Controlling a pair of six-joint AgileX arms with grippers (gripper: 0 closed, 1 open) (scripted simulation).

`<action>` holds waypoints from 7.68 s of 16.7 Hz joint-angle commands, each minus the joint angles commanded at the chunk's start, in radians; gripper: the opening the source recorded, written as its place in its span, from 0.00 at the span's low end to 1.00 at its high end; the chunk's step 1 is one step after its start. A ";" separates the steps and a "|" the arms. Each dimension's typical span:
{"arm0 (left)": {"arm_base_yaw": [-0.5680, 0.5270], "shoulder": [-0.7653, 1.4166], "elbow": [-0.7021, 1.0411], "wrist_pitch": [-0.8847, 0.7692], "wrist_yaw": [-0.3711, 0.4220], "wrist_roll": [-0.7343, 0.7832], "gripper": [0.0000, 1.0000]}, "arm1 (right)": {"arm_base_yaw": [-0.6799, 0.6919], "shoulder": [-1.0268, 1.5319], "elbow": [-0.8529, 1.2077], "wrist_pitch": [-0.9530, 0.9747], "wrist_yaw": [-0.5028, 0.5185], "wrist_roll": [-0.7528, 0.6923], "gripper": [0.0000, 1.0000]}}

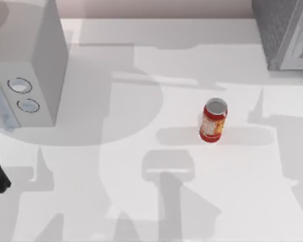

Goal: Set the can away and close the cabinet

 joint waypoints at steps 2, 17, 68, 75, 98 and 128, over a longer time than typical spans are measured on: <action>0.000 0.000 0.000 0.000 0.000 0.000 1.00 | 0.053 0.157 0.028 0.105 0.054 0.004 1.00; 0.000 0.000 0.000 0.000 0.000 0.000 1.00 | 0.428 1.211 0.192 0.780 0.394 0.028 1.00; 0.000 0.000 0.000 0.000 0.000 0.000 1.00 | 0.390 1.489 0.392 0.786 0.329 0.034 0.17; 0.000 0.000 0.000 0.000 0.000 0.000 1.00 | 0.390 1.489 0.392 0.786 0.329 0.034 0.00; 0.000 0.000 0.000 0.000 0.000 0.000 1.00 | 0.394 0.845 0.353 0.174 0.322 0.043 0.00; 0.000 0.000 0.000 0.000 0.000 0.000 1.00 | -0.295 -0.883 -0.326 -0.871 -0.390 0.025 0.00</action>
